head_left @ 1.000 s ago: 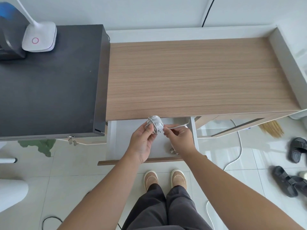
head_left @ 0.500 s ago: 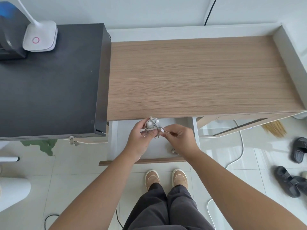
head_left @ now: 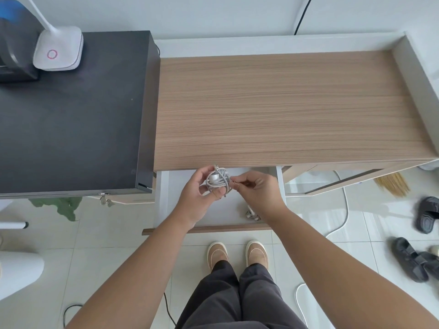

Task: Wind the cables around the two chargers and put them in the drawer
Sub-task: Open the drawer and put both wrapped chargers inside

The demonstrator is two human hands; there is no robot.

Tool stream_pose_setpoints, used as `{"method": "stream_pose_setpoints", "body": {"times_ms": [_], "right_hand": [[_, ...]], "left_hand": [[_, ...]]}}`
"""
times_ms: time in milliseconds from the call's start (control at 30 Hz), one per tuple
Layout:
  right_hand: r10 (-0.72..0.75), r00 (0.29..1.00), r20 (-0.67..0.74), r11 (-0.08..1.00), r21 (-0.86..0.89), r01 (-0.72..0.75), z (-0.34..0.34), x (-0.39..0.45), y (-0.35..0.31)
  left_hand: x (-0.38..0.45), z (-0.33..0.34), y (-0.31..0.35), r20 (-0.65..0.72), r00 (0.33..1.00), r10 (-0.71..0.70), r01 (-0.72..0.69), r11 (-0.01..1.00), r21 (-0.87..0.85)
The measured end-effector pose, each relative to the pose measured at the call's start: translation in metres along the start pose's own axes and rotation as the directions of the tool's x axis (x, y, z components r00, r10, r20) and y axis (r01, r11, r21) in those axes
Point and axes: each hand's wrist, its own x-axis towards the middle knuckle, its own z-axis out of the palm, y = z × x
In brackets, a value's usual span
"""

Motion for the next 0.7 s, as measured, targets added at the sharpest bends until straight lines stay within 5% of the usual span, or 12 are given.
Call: {"method": "stream_pose_setpoints", "body": {"times_ms": [300,700], "right_hand": [[-0.447,0.891,0.082,0.851,-0.27,0.451,0.002,0.0,0.007],[-0.458,0.889,-0.019,0.861,-0.257,0.438,0.017,-0.006,0.006]], "left_hand": [[-0.003,0.002,0.004,-0.007,0.997,-0.075,0.075,0.994,-0.077],[0.0,0.005,0.014,-0.14,0.985,-0.099,0.087,0.992,-0.088]]}}
